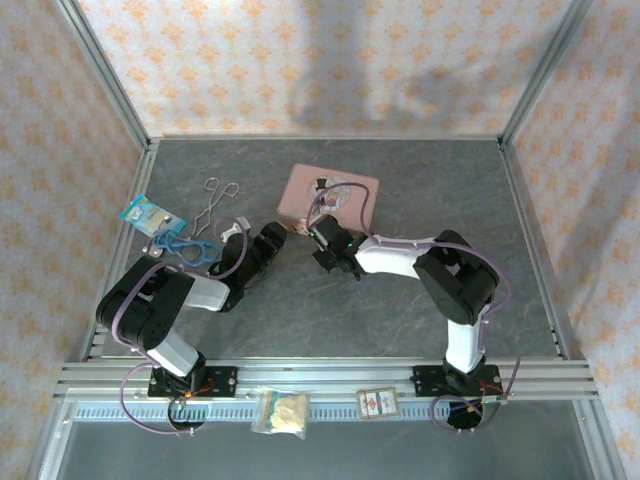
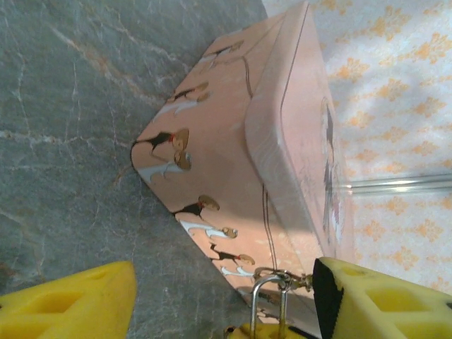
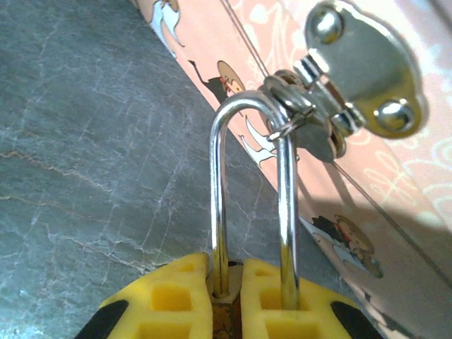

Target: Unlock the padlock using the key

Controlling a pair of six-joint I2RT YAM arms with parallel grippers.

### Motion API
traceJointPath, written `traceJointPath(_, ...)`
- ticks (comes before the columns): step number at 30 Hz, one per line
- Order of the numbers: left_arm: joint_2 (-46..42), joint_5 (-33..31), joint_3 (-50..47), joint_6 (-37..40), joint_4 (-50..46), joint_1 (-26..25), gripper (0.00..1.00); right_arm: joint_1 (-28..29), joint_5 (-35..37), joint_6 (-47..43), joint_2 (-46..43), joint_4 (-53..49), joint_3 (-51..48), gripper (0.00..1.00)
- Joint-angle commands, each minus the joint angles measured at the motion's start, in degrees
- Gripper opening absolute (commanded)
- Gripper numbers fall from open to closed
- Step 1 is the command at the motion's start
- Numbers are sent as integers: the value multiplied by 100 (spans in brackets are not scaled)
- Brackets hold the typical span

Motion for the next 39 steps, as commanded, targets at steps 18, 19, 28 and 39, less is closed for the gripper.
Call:
traceJointPath(18,1218,238,560,-212,1706,-414,39,-641,-2367,-811,-445,312,130,0)
traceJointPath(19,1280,227,591,-209,1693,-451,38,-671,-2462,-772,-472,337,108,0)
traceJointPath(28,1715,126,836,-265,1712,-641,32,-730,-3003,-612,-491,482,-23,0)
traceJointPath(39,2095,87,1112,-287,1762,-743,12,-730,-3278,-503,-601,562,-138,0)
